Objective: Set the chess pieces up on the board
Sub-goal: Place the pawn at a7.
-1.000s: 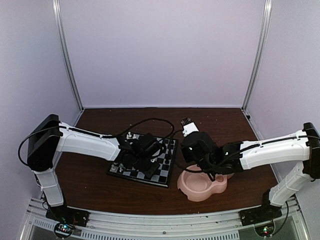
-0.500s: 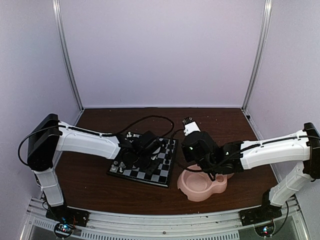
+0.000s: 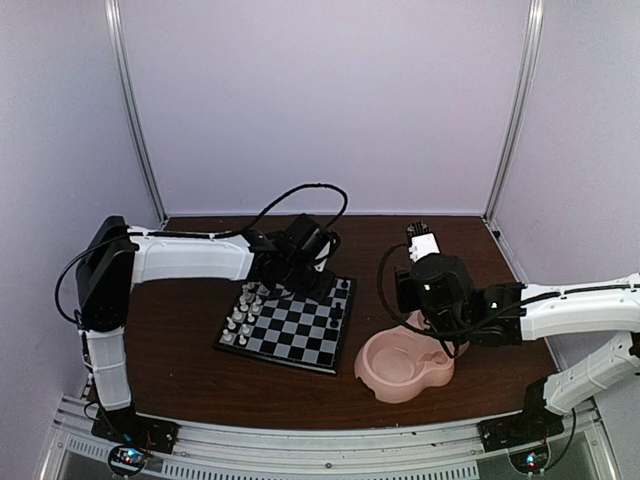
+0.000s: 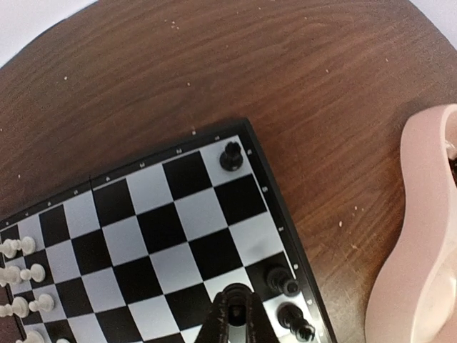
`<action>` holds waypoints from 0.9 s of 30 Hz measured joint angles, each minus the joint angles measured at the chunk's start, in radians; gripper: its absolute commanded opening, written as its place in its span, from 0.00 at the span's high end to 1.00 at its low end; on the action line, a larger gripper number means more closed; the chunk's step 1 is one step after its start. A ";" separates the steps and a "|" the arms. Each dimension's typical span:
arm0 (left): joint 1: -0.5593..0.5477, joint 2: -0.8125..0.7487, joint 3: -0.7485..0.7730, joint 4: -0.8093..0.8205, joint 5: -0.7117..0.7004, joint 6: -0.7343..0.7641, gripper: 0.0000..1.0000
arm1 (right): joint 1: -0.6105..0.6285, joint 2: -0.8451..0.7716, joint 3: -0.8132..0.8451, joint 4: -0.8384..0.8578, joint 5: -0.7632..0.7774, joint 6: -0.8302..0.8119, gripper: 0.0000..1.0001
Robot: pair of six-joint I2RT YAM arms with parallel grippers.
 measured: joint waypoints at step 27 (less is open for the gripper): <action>0.117 0.245 0.274 -0.029 0.055 0.121 1.00 | -0.020 0.014 -0.009 0.006 -0.005 0.018 0.51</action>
